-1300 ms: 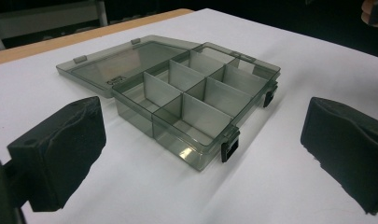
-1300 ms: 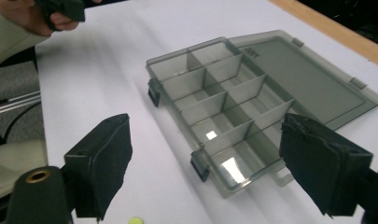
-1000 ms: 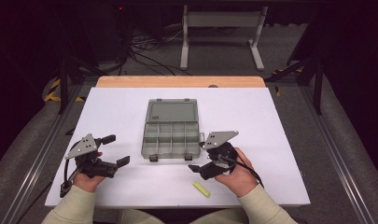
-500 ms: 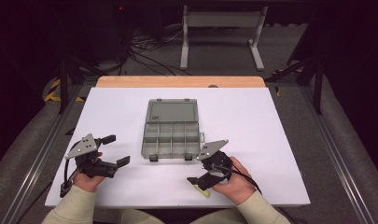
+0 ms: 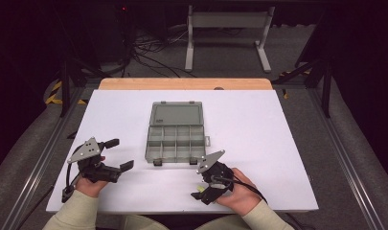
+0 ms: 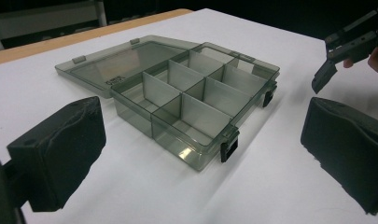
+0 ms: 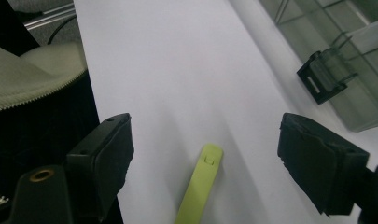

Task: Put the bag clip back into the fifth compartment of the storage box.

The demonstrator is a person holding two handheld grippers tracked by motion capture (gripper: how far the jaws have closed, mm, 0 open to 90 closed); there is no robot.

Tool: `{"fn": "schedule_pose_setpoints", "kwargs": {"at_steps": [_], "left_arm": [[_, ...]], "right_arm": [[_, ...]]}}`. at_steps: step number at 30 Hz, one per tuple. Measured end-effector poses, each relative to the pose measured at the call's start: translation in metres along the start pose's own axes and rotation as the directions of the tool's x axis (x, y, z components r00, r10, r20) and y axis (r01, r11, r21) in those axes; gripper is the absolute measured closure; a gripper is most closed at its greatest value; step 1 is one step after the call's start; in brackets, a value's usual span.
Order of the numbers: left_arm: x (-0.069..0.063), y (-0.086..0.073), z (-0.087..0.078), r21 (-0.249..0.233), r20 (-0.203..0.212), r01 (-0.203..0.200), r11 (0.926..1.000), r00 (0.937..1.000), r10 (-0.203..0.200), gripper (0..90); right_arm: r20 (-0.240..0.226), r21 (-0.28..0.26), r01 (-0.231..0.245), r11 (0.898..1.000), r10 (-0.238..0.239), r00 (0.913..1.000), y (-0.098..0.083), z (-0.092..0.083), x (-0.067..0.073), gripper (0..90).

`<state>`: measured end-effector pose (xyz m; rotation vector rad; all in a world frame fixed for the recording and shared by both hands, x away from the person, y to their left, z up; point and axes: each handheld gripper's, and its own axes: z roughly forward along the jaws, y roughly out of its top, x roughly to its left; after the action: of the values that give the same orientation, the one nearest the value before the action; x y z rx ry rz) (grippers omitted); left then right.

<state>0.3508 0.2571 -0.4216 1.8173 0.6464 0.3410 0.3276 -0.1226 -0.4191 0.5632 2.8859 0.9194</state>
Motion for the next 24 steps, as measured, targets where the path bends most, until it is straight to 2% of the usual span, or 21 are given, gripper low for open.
{"fn": "schedule_pose_setpoints", "kwargs": {"at_steps": [9,17,18,19,20,21,23,24], "left_arm": [[0.000,0.000,0.000,0.002,0.000,-0.001,1.0000,1.0000,0.001,0.8],[0.000,0.000,0.000,0.002,0.005,0.004,1.0000,1.0000,-0.004,0.8],[0.000,0.000,0.001,0.003,0.006,0.004,1.0000,1.0000,-0.004,0.8],[0.000,0.000,0.001,0.002,0.007,0.004,1.0000,1.0000,-0.004,0.8],[0.000,0.000,0.001,0.002,0.007,0.004,1.0000,1.0000,-0.004,0.8],[-0.001,0.000,0.000,0.005,0.009,0.007,1.0000,0.9999,-0.007,0.8],[-0.001,0.000,0.001,0.001,0.008,0.005,1.0000,1.0000,-0.005,0.8],[0.000,0.000,0.001,0.001,0.008,0.006,1.0000,1.0000,-0.006,0.8]], "right_arm": [[-0.029,0.079,0.002,0.997,0.000,0.9996,-0.005,0.012,0.003,19.2],[-0.021,0.101,-0.001,0.995,0.003,0.9998,-0.007,0.015,0.005,21.3],[-0.011,0.101,-0.001,0.995,0.003,0.9999,-0.007,0.015,0.005,22.7],[0.006,0.098,-0.007,0.995,0.007,1.0000,-0.007,0.014,0.005,27.9],[0.006,0.098,-0.007,0.995,0.007,1.0000,-0.007,0.014,0.005,27.9],[0.022,0.094,-0.011,0.995,0.009,0.9997,-0.008,0.013,0.005,35.4],[0.022,0.092,-0.012,0.996,0.010,0.9997,-0.008,0.012,0.005,38.0],[0.026,0.088,-0.018,0.996,0.016,0.9995,-0.009,0.011,0.004,43.3]]}}
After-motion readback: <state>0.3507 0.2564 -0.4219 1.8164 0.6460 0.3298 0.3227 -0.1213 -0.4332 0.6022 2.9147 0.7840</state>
